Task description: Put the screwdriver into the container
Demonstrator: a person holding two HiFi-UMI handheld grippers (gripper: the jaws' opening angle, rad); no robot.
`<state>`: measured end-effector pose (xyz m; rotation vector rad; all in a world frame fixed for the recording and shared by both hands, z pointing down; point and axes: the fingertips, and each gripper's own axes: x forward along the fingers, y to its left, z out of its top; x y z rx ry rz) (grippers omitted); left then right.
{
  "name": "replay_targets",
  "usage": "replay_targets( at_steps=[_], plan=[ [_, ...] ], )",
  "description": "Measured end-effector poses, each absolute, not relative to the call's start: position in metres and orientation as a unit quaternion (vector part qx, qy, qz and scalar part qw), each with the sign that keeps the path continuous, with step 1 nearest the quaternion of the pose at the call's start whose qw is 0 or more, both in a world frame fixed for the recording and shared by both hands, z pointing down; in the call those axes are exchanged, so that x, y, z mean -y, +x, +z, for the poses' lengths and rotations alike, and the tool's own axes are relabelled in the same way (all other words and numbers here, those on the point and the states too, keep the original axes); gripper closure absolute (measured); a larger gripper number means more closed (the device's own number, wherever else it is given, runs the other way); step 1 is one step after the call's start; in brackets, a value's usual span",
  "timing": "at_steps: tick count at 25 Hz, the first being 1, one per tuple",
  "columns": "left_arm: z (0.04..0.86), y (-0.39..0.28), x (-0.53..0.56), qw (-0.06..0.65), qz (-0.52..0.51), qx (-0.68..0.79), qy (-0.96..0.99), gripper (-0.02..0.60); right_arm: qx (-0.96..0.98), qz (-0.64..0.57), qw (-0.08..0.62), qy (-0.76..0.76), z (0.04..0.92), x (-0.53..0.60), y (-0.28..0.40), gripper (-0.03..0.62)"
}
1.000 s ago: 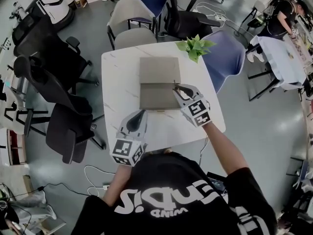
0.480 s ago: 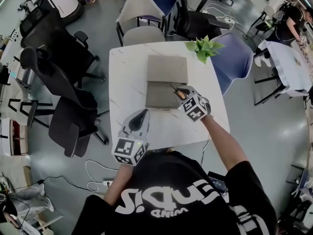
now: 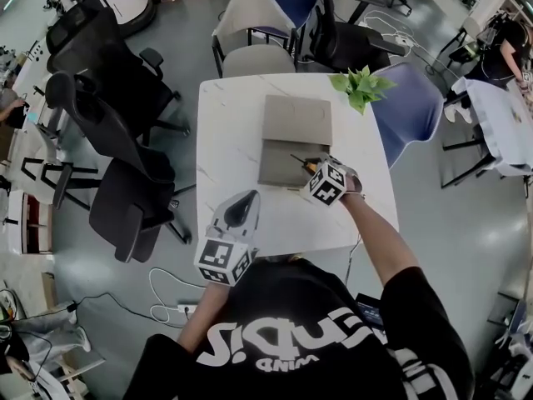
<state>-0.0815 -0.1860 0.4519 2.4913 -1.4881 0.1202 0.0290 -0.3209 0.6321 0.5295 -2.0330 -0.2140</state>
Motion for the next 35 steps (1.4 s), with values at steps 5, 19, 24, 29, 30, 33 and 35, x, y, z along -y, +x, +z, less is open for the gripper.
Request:
replay_targets(
  at_steps=[5,19,24,29,30,33,35],
  plan=[
    [0.454,-0.084,0.187,0.121,0.049,0.507,0.852,0.568,0.827,-0.092,0.517,0.200,0.650,0.326,0.026,0.520],
    [0.468,-0.097,0.202,0.144,0.065,0.514,0.843,0.568,0.825,-0.089,0.535,0.158,0.684,0.338,0.009,0.520],
    [0.471,-0.100,0.207,0.151,0.069,0.517,0.840,0.568,0.831,-0.074,0.531,0.151,0.689,0.340,0.006,0.520],
    [0.471,-0.103,0.214,0.149,0.072,0.519,0.839,0.568,0.832,-0.062,0.531,0.148,0.690,0.344,0.005,0.519],
    [0.471,-0.103,0.214,0.149,0.072,0.519,0.838,0.568,0.832,-0.060,0.531,0.147,0.691,0.344,0.005,0.520],
    [0.473,-0.104,0.214,0.153,0.073,0.518,0.838,0.568,0.830,-0.053,0.535,0.146,0.694,0.342,0.006,0.517],
    [0.475,-0.104,0.215,0.156,0.074,0.518,0.838,0.568,0.831,-0.052,0.534,0.148,0.694,0.343,0.005,0.514]
  ],
)
